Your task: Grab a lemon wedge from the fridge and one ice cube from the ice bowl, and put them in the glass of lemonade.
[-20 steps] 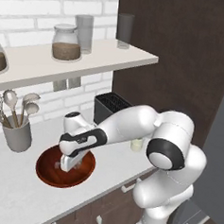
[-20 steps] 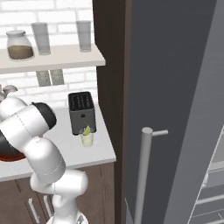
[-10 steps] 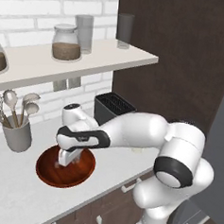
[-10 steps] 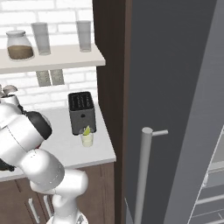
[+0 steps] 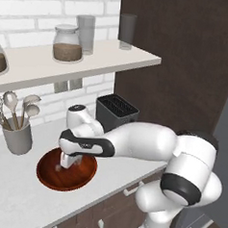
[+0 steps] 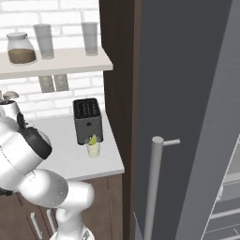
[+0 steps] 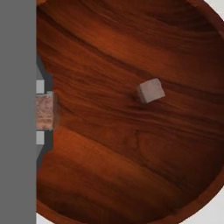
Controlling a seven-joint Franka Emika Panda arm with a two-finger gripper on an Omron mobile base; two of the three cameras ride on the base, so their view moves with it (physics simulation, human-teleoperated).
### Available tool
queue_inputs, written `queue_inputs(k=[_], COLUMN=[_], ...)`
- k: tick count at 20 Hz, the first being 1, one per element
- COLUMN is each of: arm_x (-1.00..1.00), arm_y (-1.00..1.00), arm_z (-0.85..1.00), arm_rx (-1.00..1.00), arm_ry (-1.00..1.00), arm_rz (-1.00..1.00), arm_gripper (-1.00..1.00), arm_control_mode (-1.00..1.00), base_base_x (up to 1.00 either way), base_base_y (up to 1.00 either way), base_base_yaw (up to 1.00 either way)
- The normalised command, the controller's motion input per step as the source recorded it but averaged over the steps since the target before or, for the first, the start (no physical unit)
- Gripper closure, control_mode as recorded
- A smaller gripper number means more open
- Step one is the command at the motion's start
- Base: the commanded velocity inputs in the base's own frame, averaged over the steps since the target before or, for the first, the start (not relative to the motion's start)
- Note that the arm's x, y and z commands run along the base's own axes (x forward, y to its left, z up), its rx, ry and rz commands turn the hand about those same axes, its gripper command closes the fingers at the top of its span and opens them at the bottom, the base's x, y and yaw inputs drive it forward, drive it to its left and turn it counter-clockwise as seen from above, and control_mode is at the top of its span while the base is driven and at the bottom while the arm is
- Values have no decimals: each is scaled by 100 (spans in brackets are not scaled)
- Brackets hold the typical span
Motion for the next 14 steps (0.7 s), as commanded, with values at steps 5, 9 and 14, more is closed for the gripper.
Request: queue_inputs(k=[5, 9, 14], arm_x=[0, -4, -9], arm_y=[-8, -21, -50], arm_z=[13, 21, 73], arm_rx=[3, 2, 0], arm_ry=[-3, -1, -6], arm_rz=[0, -7, -18], arm_gripper=[100, 100, 100], arm_control_mode=[-100, -100, -100], base_base_x=[0, 0, 0], base_base_y=[0, 0, 0], base_base_yaw=[0, 0, 0])
